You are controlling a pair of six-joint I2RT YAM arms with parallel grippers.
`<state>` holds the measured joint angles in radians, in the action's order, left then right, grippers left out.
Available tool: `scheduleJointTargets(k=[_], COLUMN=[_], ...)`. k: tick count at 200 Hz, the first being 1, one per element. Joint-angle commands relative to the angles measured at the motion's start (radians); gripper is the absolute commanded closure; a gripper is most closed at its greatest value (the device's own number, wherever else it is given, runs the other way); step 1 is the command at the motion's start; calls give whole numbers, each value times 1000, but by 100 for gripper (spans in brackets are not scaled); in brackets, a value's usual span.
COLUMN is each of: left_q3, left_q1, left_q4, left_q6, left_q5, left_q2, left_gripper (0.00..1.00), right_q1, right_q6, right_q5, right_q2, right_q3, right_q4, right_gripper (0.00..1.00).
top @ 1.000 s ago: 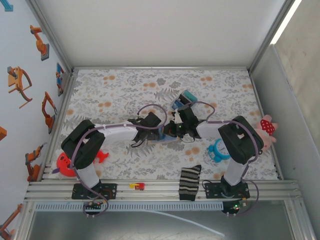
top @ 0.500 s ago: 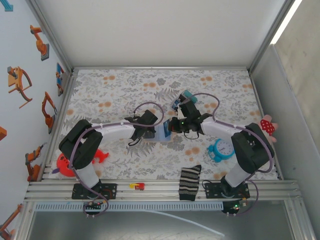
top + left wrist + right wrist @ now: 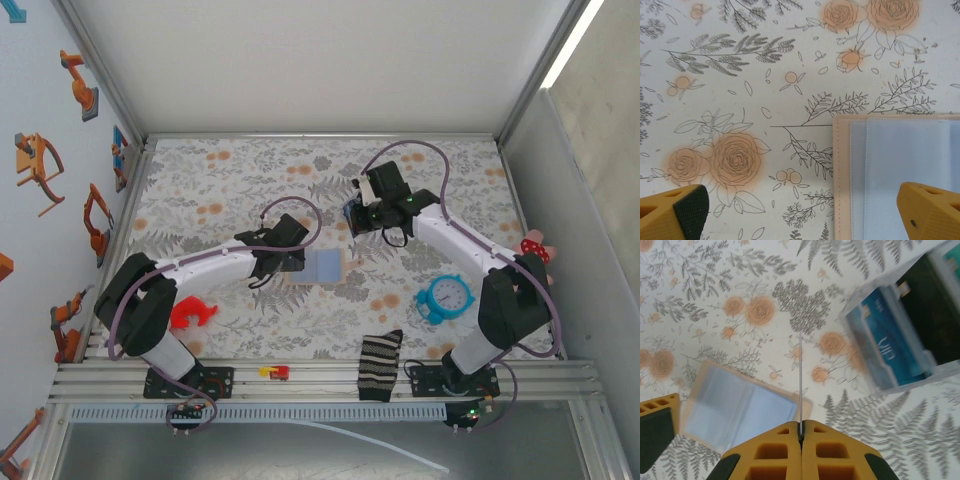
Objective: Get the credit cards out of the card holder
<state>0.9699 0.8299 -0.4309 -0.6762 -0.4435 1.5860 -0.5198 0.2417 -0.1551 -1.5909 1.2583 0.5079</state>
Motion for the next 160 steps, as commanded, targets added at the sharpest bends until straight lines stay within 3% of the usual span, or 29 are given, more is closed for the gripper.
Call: scheduleJointTargets(k=[1,57,160], left_q3=[-18,-69,-112], left_q1=[0,0,-3], left_q4=[-48,-51,-69], left_q6=[6,-33,-66], left_q5=[-46,-47,-65], left_q2=[-54,-130,-194], left_gripper=[3,3,3], right_q1=[31,93,151], right_q6=[-195,-370,-444], right_q5=[39,-24,-68], right_q2=[-20,-139,-321], right_q3=[74,204,318], right_q4=[76,116,168], right_gripper=[100,100,100])
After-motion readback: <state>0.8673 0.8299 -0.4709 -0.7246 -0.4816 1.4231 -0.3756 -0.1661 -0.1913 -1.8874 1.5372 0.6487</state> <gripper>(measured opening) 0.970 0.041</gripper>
